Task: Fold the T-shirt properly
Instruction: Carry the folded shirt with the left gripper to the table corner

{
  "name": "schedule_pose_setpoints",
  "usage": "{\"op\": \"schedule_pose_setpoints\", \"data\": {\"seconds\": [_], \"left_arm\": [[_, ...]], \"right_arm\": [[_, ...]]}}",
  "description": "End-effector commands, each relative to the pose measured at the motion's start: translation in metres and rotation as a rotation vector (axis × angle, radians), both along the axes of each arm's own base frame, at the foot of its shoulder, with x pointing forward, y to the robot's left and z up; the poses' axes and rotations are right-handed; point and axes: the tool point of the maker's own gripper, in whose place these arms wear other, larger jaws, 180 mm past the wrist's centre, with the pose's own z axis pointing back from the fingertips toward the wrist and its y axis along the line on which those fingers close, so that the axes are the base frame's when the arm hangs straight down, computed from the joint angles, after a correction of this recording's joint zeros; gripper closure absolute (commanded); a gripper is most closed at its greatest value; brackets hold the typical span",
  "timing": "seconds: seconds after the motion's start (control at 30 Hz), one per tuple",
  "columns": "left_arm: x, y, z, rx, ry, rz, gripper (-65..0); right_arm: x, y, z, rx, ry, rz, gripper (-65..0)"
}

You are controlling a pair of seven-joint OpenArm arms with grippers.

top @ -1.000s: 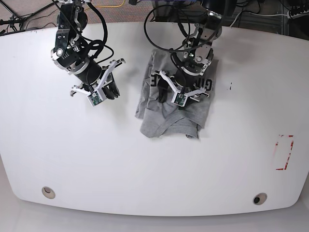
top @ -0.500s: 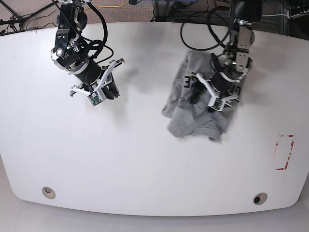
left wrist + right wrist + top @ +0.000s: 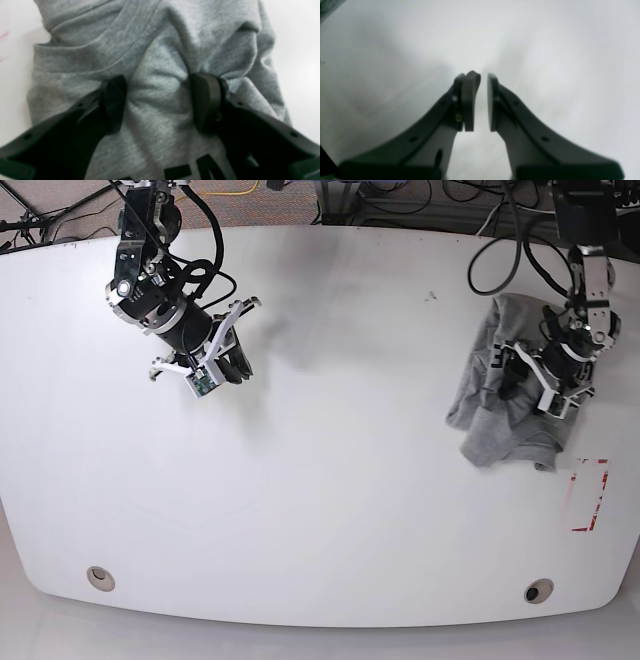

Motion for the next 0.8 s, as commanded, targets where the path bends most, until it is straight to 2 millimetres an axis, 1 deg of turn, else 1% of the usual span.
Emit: {"op": "schedule_pose_setpoints", "data": {"seconds": [0.0,0.03,0.1,0.13,0.2,0.27,0.33,0.47,0.67,0.77], "left_arm": [[-0.057,0.079,-0.050,0.275,0.327,0.052,-38.1],[-0.058,0.085,-0.050,0.276,0.331,0.062,-38.1],[-0.060,0.105,-0.049,0.281,0.335,0.087,-38.1],[-0.061,0.109,-0.048,0.283,0.334,0.092,-38.1],[-0.063,0.126,-0.043,0.297,0.332,0.108,-38.1],[-0.065,0.137,-0.040,0.299,0.336,0.111,-38.1],[-0.067,0.145,-0.037,0.304,0.348,0.108,-38.1],[-0.070,0.153,-0.031,0.305,0.365,0.090,-38.1],[-0.068,0.172,-0.013,0.340,0.357,0.089,-38.1],[-0.067,0.177,-0.007,0.353,0.353,0.089,-38.1]], "right_arm": [[0.005,0.001,0.012,0.013,-0.042,0.003,-8.1],[0.005,0.001,0.012,0.015,-0.042,0.003,-8.1],[0.005,0.001,0.012,0.016,-0.042,0.002,-8.1],[0.005,0.001,0.012,0.016,-0.042,0.002,-8.1],[0.005,0.001,0.012,0.016,-0.042,0.002,-8.1],[0.005,0.001,0.011,0.016,-0.041,0.002,-8.1],[0.004,0.001,0.010,0.016,-0.038,0.002,-8.1],[0.004,0.001,0.010,0.016,-0.038,0.002,-8.1],[0.002,0.002,0.009,0.018,-0.033,0.002,-8.1],[0.002,0.002,0.009,0.018,-0.033,0.002,-7.9]]}}
